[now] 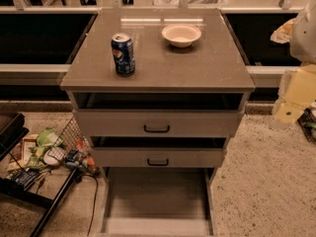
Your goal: Close bottom drawer
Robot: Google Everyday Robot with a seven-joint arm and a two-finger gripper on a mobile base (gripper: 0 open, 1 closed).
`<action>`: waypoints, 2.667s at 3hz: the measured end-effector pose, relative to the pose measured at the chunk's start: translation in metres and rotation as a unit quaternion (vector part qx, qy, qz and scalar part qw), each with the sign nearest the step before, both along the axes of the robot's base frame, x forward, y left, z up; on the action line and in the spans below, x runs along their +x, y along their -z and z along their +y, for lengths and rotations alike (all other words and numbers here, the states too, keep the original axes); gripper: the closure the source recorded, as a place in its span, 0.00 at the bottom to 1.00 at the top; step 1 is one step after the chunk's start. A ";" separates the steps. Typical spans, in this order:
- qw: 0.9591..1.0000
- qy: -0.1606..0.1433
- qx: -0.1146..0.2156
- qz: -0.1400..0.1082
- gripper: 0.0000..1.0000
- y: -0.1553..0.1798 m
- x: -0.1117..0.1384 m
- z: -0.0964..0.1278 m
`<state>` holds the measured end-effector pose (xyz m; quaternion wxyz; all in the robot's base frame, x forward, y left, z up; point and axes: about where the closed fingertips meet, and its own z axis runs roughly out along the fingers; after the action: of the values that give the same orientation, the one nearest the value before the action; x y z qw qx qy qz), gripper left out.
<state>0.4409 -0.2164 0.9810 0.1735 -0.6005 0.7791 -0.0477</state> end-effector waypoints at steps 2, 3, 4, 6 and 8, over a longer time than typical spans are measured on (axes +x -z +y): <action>0.999 0.025 0.035 -0.029 0.00 0.069 -0.026 -0.010; 0.998 0.045 0.048 -0.022 0.00 0.143 -0.042 -0.025; 0.997 0.063 0.048 0.002 0.00 0.236 -0.056 -0.038; 0.995 0.087 0.046 0.017 0.00 0.317 -0.058 -0.049; 0.989 0.110 0.093 0.026 0.00 0.387 -0.044 -0.042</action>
Offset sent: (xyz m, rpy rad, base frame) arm -0.0641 -0.0278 -0.1900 0.0966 -0.0248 -0.1190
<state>0.3969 -0.2581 0.5936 0.2020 -0.4937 0.8455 0.0221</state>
